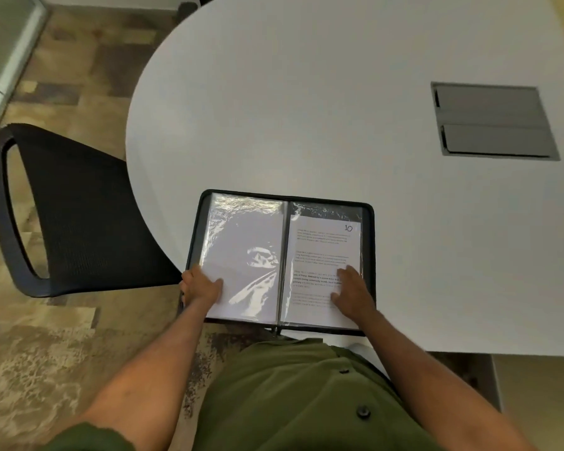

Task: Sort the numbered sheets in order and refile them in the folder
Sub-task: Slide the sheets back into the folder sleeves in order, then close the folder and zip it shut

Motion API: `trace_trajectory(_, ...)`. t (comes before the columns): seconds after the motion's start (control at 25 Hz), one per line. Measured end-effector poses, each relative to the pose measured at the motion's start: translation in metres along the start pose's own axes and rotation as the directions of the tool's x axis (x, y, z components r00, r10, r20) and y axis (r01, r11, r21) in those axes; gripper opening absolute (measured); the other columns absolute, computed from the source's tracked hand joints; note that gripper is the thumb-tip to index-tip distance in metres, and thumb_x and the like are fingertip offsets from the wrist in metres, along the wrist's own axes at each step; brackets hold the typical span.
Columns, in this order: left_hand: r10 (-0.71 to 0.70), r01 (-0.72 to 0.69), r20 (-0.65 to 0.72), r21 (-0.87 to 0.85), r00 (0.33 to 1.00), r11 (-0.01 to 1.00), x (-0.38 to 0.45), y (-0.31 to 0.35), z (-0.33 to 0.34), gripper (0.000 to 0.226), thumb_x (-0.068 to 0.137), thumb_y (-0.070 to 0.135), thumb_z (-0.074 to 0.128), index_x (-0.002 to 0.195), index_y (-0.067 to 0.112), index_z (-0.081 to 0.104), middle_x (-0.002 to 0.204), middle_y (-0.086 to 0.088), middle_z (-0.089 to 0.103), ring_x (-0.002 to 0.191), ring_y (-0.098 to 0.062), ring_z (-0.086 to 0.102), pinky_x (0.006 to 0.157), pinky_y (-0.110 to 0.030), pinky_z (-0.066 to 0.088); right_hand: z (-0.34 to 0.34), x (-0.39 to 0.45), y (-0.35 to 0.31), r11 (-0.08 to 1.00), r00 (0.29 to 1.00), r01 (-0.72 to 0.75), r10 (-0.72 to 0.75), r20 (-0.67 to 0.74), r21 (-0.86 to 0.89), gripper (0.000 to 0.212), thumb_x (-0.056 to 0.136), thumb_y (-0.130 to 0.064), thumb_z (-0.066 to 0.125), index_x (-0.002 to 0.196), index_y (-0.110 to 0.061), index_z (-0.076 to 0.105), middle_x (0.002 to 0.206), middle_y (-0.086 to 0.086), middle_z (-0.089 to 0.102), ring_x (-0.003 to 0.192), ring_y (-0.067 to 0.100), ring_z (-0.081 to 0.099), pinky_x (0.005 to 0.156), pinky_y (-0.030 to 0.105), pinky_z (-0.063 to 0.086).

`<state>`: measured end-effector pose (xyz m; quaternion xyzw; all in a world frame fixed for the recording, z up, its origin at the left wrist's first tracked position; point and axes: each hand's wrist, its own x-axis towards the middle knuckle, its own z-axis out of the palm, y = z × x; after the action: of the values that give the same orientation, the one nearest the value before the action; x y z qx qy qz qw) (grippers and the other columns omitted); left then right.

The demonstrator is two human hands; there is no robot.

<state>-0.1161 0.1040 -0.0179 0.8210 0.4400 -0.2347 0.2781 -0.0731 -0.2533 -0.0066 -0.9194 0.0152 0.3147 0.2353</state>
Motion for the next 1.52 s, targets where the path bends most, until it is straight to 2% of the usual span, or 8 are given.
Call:
trace_trajectory(0.24, -0.127, 0.135, 0.050, -0.268, 0.991, 0.954, 0.019, -0.003, -0.010, 0.054, 0.094, 0.036, 0.070, 0.138, 0.008, 0.055, 0.139, -0.018, 0.049, 0.123, -0.038, 0.050, 0.101, -0.048, 0.049, 0.006, -0.007, 0.008, 0.999, 0.999, 0.021, -0.023, 0.037, 0.040, 0.057, 0.089, -0.023, 0.071, 0.140, -0.010, 0.050, 0.141, 0.006, 0.047, 0.133, 0.024, 0.045, 0.114, 0.036, 0.038)
trace_trajectory(0.52, 0.075, -0.018, 0.101, -0.472, 0.992, 0.881, -0.011, 0.019, -0.034, 0.017, 0.100, 0.023, 0.060, 0.105, 0.007, 0.061, 0.109, -0.015, 0.065, 0.090, -0.027, 0.059, 0.075, -0.035, 0.050, 0.004, -0.004, 0.011, 0.994, 1.000, 0.019, -0.020, 0.006, 0.107, 0.059, 0.092, -0.027, 0.071, 0.143, -0.010, 0.050, 0.140, 0.005, 0.050, 0.131, 0.024, 0.049, 0.110, 0.036, 0.041)
trace_trajectory(0.68, 0.173, -0.051, 0.171, -0.551, 0.970, 0.833, -0.049, 0.041, -0.042, 0.016, 0.097, 0.024, 0.065, 0.098, 0.008, 0.060, 0.102, -0.014, 0.068, 0.093, -0.031, 0.063, 0.082, -0.044, 0.055, 0.000, -0.006, 0.007, 0.971, 1.000, -0.006, 0.003, 0.016, 0.237, 0.055, 0.096, -0.026, 0.069, 0.144, -0.009, 0.050, 0.141, 0.008, 0.052, 0.131, 0.027, 0.051, 0.108, 0.038, 0.043)
trace_trajectory(0.8, 0.254, -0.098, 0.208, -0.560, 0.945, 0.822, -0.083, 0.062, -0.045, 0.016, 0.097, 0.026, 0.066, 0.091, 0.013, 0.059, 0.101, -0.014, 0.069, 0.092, -0.031, 0.065, 0.081, -0.045, 0.055, -0.012, -0.010, -0.002, 0.913, 0.997, -0.065, 0.039, 0.071, 0.403, 0.058, 0.099, -0.031, 0.065, 0.151, -0.013, 0.044, 0.153, 0.008, 0.047, 0.137, 0.027, 0.049, 0.114, 0.040, 0.041)
trace_trajectory(0.96, 0.330, -0.153, 0.247, -0.540, 0.911, 0.827, -0.128, 0.096, -0.033, 0.026, 0.098, 0.029, 0.065, 0.112, 0.007, 0.063, 0.110, -0.010, 0.070, 0.098, -0.029, 0.067, 0.085, -0.046, 0.057, -0.027, -0.021, -0.015, 0.808, 0.994, -0.063, -0.003, 0.111, 0.586, 0.055, 0.101, -0.039, 0.061, 0.150, -0.019, 0.046, 0.152, 0.002, 0.048, 0.134, 0.023, 0.050, 0.109, 0.036, 0.043)
trace_trajectory(1.12, 0.427, -0.245, 0.276, -0.510, 0.861, 0.825, -0.164, 0.131, 0.017, 0.016, 0.100, 0.024, 0.062, 0.086, 0.018, 0.057, 0.106, -0.013, 0.069, 0.095, -0.029, 0.065, 0.086, -0.042, 0.054, -0.046, -0.032, -0.022, 0.608, 0.985, -0.107, -0.040, 0.165, 0.787, 0.044, 0.104, -0.046, 0.053, 0.141, -0.022, 0.050, 0.144, 0.002, 0.053, 0.126, 0.020, 0.055, 0.104, 0.044, 0.051)
trace_trajectory(1.24, 0.480, -0.325, 0.256, -0.471, 0.839, 0.820, -0.183, 0.149, 0.070, 0.012, 0.101, 0.016, 0.058, 0.089, 0.018, 0.060, 0.101, -0.009, 0.067, 0.093, -0.025, 0.063, 0.073, -0.033, 0.052, -0.051, -0.030, -0.011, 0.526, 0.985, -0.125, -0.038, 0.170, 0.841, 0.045, 0.105, -0.048, 0.047, 0.143, -0.024, 0.047, 0.137, 0.000, 0.057, 0.117, 0.021, 0.061, 0.101, 0.048, 0.053)
trace_trajectory(1.52, 0.450, -0.409, 0.513, -0.198, 0.731, 0.891, -0.180, 0.142, 0.132, 0.026, 0.102, 0.009, 0.057, 0.126, 0.007, 0.066, 0.128, -0.009, 0.065, 0.118, -0.024, 0.061, 0.101, -0.038, 0.049, -0.034, -0.026, 0.033, 0.719, 0.999, -0.008, 0.038, -0.027, 0.695, 0.060, 0.101, -0.018, 0.061, 0.154, -0.020, 0.033, 0.145, 0.007, 0.052, 0.128, 0.026, 0.055, 0.099, 0.036, 0.048)
